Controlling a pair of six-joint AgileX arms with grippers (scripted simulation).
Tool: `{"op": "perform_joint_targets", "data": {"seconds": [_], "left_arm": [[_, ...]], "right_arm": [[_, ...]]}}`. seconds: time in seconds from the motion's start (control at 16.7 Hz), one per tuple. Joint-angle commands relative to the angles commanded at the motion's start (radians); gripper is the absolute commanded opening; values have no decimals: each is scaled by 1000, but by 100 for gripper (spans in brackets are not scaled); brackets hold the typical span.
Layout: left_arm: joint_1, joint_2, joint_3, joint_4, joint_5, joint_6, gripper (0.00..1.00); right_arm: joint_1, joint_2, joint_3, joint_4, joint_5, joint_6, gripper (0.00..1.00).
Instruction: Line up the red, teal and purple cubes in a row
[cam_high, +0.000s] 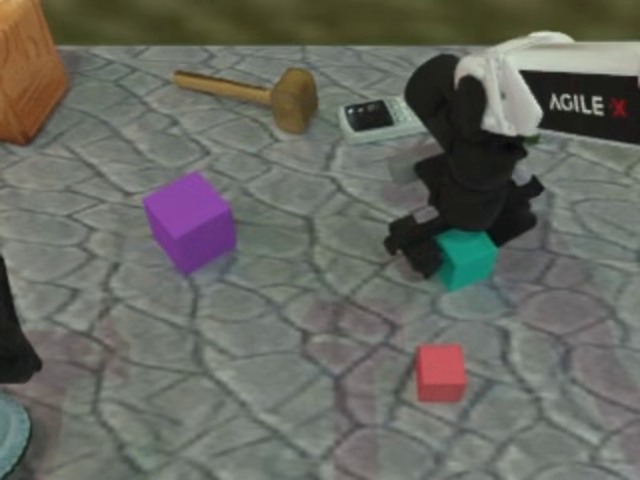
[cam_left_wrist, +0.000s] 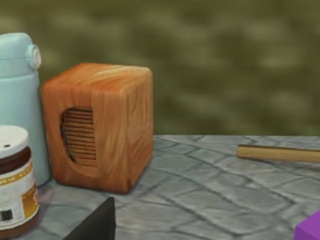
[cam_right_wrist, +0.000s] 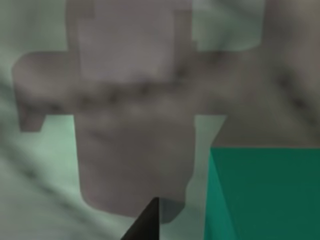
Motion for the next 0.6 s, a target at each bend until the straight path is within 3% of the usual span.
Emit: {"op": "perform_joint_targets", "data": {"seconds": [0.3, 0.6], "left_arm": [[0, 0, 0, 0, 0, 0, 100], [0, 0, 0, 0, 0, 0, 100]], "right_arm": [[0, 0, 0, 0, 0, 0, 2], [0, 0, 0, 0, 0, 0, 0]]}}
